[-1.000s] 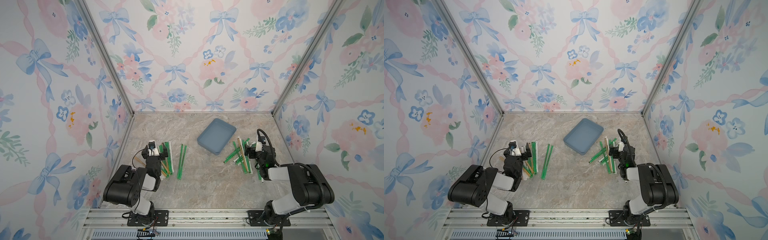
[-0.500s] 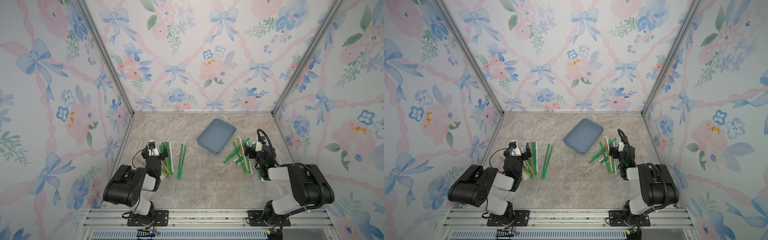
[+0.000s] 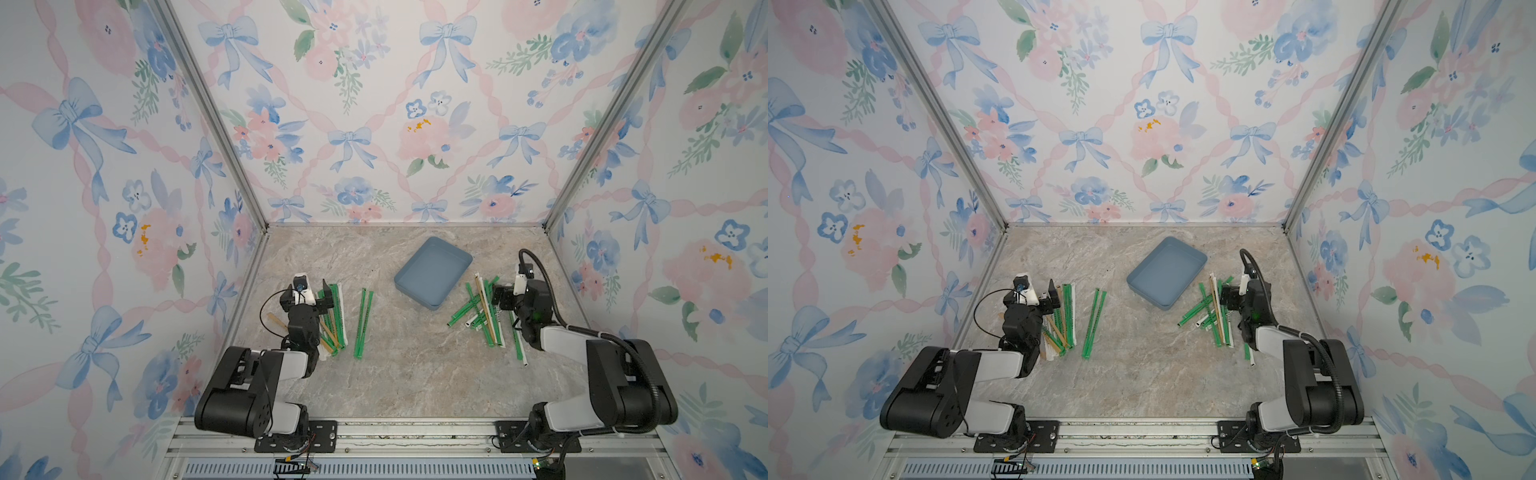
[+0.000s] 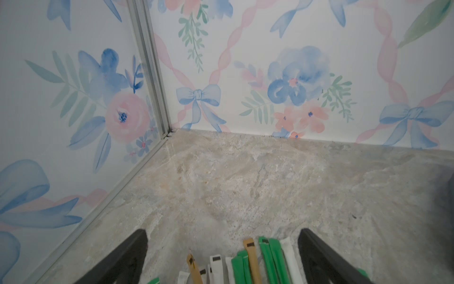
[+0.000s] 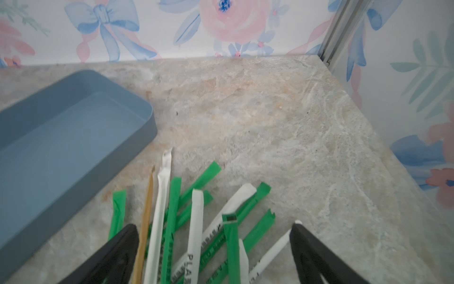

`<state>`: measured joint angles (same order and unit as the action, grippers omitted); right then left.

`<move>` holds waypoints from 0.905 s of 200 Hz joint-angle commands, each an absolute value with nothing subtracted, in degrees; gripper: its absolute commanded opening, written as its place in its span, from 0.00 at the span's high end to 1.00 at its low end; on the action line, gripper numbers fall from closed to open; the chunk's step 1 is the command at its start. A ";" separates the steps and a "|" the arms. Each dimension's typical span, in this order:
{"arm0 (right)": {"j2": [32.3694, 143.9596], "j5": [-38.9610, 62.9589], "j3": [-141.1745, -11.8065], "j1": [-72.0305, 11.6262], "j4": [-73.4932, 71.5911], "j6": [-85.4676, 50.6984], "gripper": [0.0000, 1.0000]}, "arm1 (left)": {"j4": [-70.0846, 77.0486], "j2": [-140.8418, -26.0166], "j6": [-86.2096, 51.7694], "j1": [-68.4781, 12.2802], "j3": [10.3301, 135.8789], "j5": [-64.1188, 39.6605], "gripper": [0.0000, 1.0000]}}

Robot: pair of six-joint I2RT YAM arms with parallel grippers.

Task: Put the straws into the storage box
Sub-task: Move the storage box to the center of the board.

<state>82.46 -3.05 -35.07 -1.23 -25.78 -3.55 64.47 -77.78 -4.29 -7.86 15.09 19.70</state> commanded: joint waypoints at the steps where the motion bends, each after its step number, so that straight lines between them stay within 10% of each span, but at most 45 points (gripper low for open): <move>1: 80.79 -2.51 -49.25 -3.07 0.17 -9.45 0.11 | 56.75 -72.23 -8.51 -7.94 17.24 19.91 0.02; 61: 94.38 -7.68 -73.81 -18.03 27.94 -19.22 0.26 | 35.49 -66.16 -13.93 -19.51 23.83 22.48 0.05; 181: 107.91 -3.96 -81.11 -22.35 32.66 -30.30 0.39 | 26.18 -68.73 -17.46 -28.63 25.86 21.89 0.02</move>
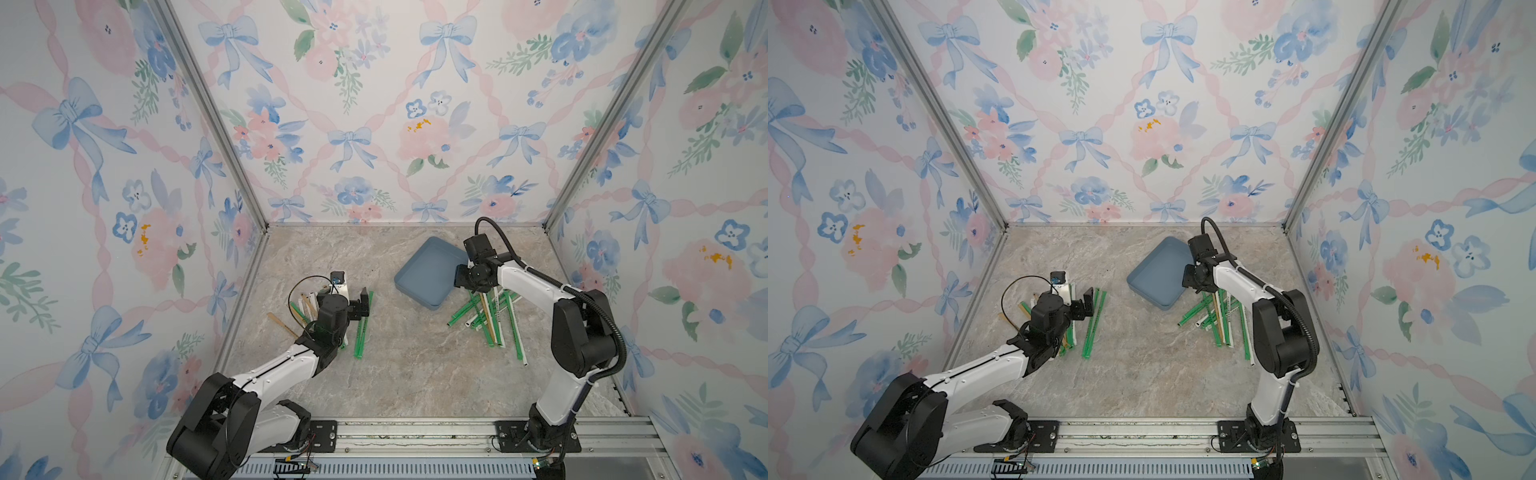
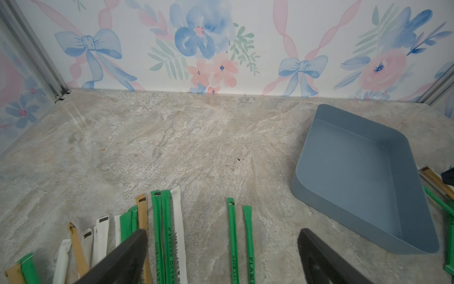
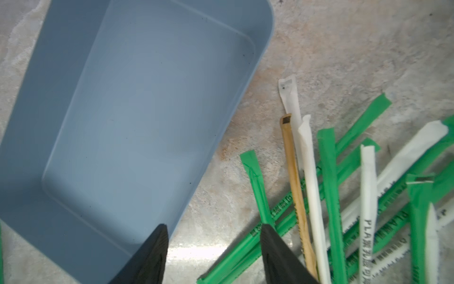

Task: Put the straws into the storage box
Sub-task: Move the storage box to the center of the board.

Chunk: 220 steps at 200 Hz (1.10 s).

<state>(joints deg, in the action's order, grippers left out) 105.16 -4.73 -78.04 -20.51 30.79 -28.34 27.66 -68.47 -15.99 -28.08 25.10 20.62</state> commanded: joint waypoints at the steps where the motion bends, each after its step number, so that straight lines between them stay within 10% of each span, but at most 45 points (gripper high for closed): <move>1: 108.05 -3.96 -81.21 -22.38 32.72 -30.31 0.39 | 26.10 -68.73 -17.48 -28.64 25.90 21.93 0.02; 118: 117.08 -4.04 -87.76 -24.03 35.46 -30.14 0.61 | 19.32 -67.07 -18.85 -29.53 25.76 26.72 0.02; 220: 115.16 -5.02 -84.65 -28.70 36.08 -22.83 1.00 | 17.85 -66.64 -19.68 -30.63 24.72 24.05 0.04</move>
